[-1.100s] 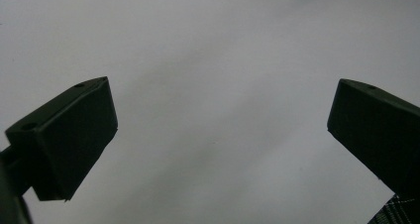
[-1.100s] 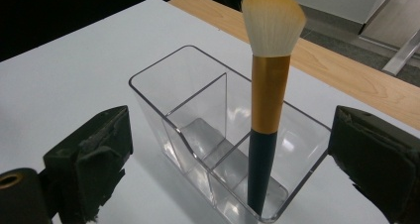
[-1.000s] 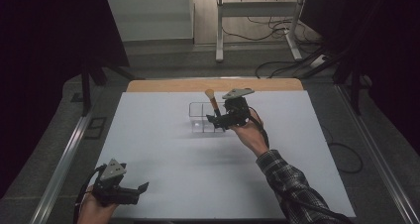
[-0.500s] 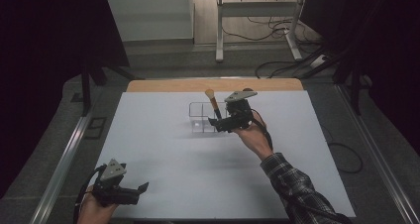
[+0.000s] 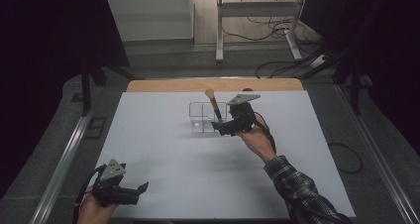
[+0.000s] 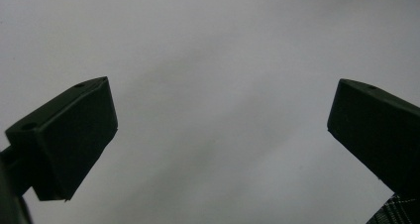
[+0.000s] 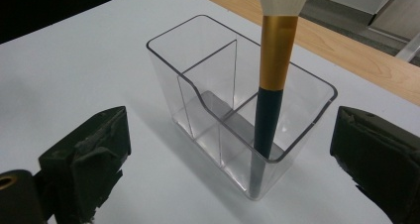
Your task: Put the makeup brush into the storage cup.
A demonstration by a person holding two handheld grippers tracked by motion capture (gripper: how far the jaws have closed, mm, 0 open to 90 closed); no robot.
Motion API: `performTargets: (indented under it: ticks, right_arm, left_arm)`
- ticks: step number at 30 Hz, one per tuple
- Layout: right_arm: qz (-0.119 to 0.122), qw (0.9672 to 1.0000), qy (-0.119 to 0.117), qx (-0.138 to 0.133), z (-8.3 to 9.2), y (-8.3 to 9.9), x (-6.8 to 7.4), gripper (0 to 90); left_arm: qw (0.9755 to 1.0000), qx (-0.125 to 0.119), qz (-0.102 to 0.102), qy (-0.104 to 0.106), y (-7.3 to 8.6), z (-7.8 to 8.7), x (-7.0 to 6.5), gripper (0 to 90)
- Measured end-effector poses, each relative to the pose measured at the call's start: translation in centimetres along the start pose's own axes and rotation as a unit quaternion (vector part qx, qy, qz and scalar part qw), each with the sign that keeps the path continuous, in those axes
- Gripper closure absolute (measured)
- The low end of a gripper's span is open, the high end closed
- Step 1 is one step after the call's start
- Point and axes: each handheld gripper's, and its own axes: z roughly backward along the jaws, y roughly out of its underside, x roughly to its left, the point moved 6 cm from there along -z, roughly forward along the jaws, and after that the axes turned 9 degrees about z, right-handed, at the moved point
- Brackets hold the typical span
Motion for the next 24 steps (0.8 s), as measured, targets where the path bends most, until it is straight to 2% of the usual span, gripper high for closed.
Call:
performTargets:
  ticks: [8,24]
  right_arm:
    - [-0.008,1.0000,-0.005,-0.002,0.5,0.3,-0.1,2.4]
    - [0.000,0.9999,-0.011,0.012,1.2,1.4,0.2,2.3]
  left_arm:
    - [1.0000,-0.002,0.001,0.000,0.0,0.1,0.0,0.0]
    - [1.0000,0.001,0.005,0.004,0.0,0.1,-0.1,0.0]
